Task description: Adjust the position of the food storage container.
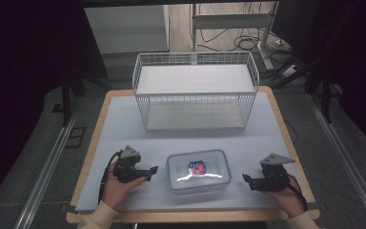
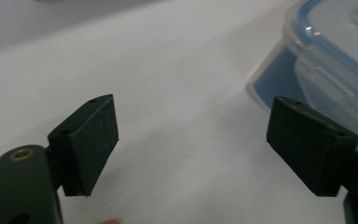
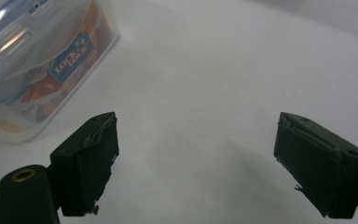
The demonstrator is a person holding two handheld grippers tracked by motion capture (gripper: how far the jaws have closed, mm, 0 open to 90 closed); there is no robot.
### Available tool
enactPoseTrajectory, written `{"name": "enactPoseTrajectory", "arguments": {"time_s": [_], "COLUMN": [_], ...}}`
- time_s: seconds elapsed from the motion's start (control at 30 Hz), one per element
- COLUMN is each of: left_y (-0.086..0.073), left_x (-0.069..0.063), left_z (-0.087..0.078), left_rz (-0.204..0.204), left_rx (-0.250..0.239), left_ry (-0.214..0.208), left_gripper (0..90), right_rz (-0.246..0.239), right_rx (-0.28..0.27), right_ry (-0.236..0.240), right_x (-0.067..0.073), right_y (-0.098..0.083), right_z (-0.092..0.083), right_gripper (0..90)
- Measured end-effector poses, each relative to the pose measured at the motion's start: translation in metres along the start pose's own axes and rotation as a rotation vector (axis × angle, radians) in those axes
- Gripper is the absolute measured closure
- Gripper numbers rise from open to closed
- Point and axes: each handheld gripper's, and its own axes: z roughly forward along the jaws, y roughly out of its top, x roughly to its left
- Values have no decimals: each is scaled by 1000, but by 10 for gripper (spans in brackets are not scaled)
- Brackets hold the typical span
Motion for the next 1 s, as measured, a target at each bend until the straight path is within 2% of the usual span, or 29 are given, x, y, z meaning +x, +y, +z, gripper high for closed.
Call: {"name": "enactPoseTrajectory", "arguments": {"time_s": [0.13,0.33,0.5,0.6,0.73,0.77,0.83,0.9,1.0], "left_y": [2,1,3,7,11,11,13,13,14], "left_x": [-8,-8,-10,-20,-33,-33,-41,-49,-60], "left_z": [-7,-10,-14,-20,-24,-24,-26,-28,-29], "left_rz": [22,9,9,51,97,97,102,126,159], "left_rx": [-24,-21,-15,-10,2,2,-1,2,9], "left_ry": [-9,-40,-43,-54,-125,-125,-199,-234,-272], "left_gripper": [188,209,276,391,680,749,842,887,899], "right_rz": [-11,0,1,-2,-11,-11,-10,-10,-14], "right_rx": [-23,-30,-26,-13,-14,-14,-16,-14,-13], "right_ry": [-12,-18,-10,3,-1,-1,-3,2,2], "right_x": [0,-2,-3,-2,0,0,0,1,2], "right_y": [1,1,2,2,1,1,2,2,2], "right_z": [-5,-7,-6,-3,-4,-4,-4,-3,-2], "right_gripper": [139,147,153,157,159,159,163,163,163]}}
